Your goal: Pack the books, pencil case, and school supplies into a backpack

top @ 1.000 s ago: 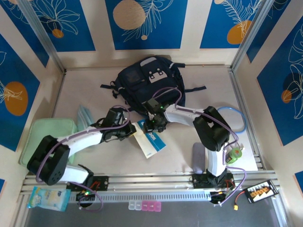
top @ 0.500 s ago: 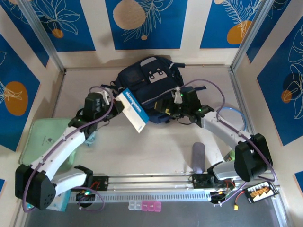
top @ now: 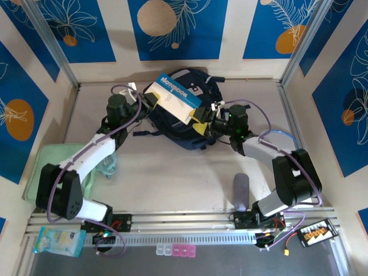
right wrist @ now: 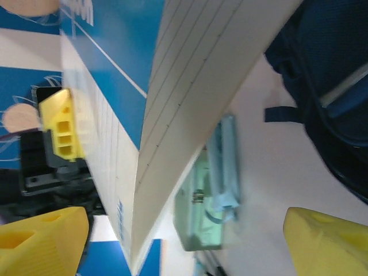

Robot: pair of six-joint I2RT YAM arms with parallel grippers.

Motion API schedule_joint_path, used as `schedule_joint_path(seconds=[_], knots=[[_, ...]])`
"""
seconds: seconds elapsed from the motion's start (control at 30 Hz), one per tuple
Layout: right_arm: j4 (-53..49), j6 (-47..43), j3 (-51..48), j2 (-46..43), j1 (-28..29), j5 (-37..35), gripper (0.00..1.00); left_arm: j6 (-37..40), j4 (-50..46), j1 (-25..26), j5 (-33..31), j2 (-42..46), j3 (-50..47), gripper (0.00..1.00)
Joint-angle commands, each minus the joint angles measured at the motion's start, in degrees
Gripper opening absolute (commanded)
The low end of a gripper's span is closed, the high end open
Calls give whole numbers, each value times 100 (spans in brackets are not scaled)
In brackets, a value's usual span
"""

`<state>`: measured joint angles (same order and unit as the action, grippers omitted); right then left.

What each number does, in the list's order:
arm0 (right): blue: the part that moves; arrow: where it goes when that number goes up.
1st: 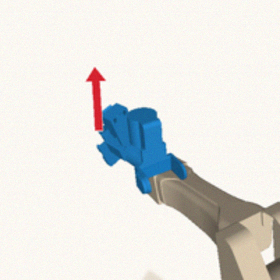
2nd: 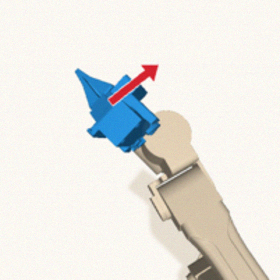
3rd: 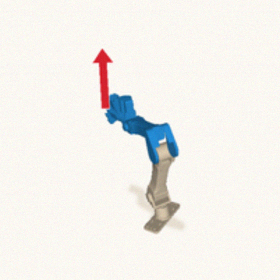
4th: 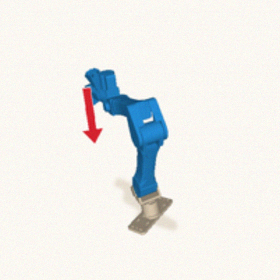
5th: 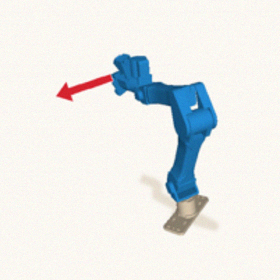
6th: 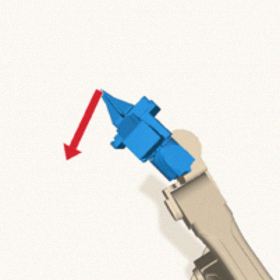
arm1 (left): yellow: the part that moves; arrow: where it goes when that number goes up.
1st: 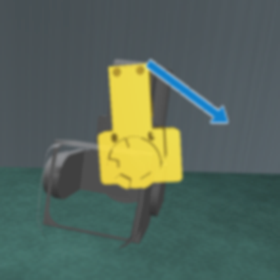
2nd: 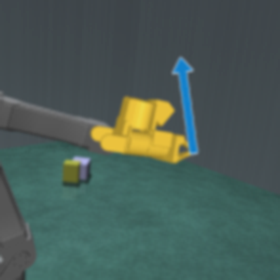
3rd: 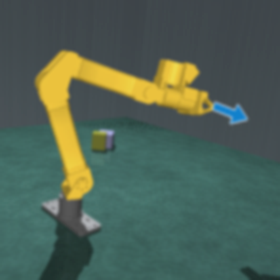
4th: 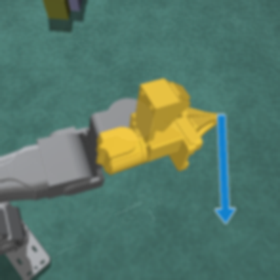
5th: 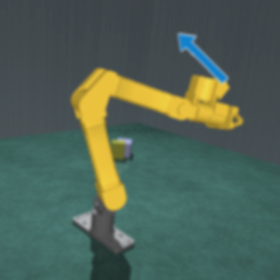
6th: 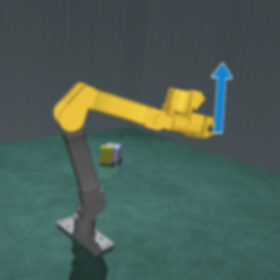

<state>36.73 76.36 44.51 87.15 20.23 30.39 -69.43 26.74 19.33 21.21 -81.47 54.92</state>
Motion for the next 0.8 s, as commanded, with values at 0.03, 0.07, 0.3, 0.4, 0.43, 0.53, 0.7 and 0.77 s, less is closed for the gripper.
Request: schedule_joint_path(seconds=[0.03,0.07,0.3,0.4,0.43,0.53,0.7,0.77], knots=[[1266,932,174,370,47,301,89,-562,878,-43,296,-66,225,0],[1394,1043,204,459,82,291,89,-592,902,-43,301,-64,227,0],[2018,1582,278,710,-9,3,83,-644,858,-44,388,52,139,0],[2174,1739,497,804,-15,35,79,-701,934,-44,404,78,34,0],[2188,1770,576,834,-19,76,78,-706,939,-44,406,71,12,0],[2321,1911,664,896,-26,83,73,-709,972,-41,445,35,-7,0],[2385,1772,520,763,-80,16,62,-638,902,-43,409,35,-88,0],[2087,1580,460,604,-75,-39,60,-564,843,-41,421,35,-97,0]])
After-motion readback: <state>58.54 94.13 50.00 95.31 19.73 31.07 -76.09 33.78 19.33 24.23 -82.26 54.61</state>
